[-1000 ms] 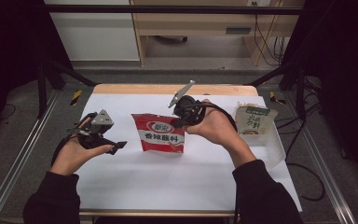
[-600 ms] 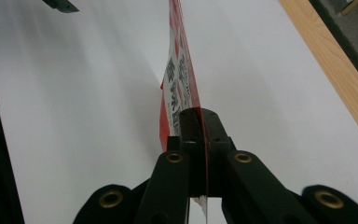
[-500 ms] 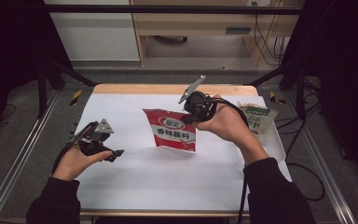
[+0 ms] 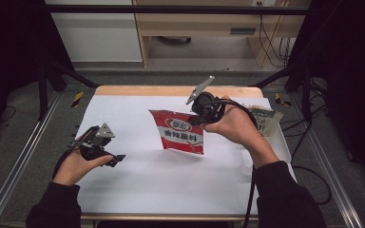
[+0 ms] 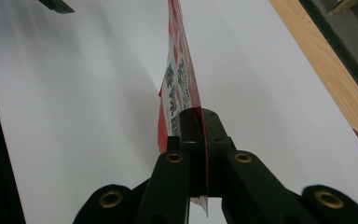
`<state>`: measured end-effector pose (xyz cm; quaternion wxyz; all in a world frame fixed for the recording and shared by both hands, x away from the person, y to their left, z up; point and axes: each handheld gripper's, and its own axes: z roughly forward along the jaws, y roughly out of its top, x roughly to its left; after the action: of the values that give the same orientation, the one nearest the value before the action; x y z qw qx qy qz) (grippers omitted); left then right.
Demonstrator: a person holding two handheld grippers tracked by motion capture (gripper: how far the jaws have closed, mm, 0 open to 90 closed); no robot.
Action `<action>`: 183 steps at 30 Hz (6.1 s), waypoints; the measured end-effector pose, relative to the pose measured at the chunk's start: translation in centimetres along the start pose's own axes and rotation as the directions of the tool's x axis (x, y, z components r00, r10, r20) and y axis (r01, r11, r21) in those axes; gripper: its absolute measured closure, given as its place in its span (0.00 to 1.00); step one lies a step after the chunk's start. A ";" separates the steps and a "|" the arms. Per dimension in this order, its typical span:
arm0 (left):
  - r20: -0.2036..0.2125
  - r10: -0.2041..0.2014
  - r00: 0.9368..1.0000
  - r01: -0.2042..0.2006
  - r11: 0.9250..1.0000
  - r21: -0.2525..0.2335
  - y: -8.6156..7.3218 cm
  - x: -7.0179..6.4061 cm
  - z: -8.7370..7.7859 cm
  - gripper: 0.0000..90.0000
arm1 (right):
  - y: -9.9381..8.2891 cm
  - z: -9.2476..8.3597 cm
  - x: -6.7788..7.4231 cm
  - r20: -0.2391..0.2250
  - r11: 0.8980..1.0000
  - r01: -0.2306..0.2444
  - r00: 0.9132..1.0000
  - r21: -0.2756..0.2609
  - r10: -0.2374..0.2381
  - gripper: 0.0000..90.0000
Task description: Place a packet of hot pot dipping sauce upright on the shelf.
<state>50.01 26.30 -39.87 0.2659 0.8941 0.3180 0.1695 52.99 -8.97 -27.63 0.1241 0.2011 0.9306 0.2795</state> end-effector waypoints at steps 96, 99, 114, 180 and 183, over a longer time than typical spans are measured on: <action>0.018 -0.029 0.999 0.029 0.999 0.037 -1.6 0.6 0.8 0.09 | -11.7 -14.9 -5.1 0.224 0.977 -0.197 0.951 -0.086 0.212 1.00; 0.020 -0.031 0.999 0.031 0.999 0.037 -1.7 0.7 0.8 0.09 | -12.3 -15.1 -5.3 0.230 0.974 -0.211 0.947 -0.085 0.225 1.00; 0.018 -0.031 0.999 0.030 0.999 0.043 -1.8 0.7 0.9 0.09 | -15.6 -16.1 -6.3 0.248 0.957 -0.274 0.925 -0.091 0.289 1.00; 0.033 -0.036 0.999 0.034 0.998 0.059 -1.9 0.5 1.6 0.09 | -21.9 -13.1 -6.2 0.223 0.920 -0.381 0.892 -0.092 0.392 1.00; 0.033 -0.037 0.999 0.035 0.998 0.058 -1.9 0.6 1.5 0.09 | -22.0 -13.2 -6.2 0.227 0.920 -0.384 0.892 -0.081 0.392 1.00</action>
<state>50.24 27.39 -42.15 0.2485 0.8983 0.3342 0.1402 47.26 -34.69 -28.72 0.1803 0.4126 0.8451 0.2881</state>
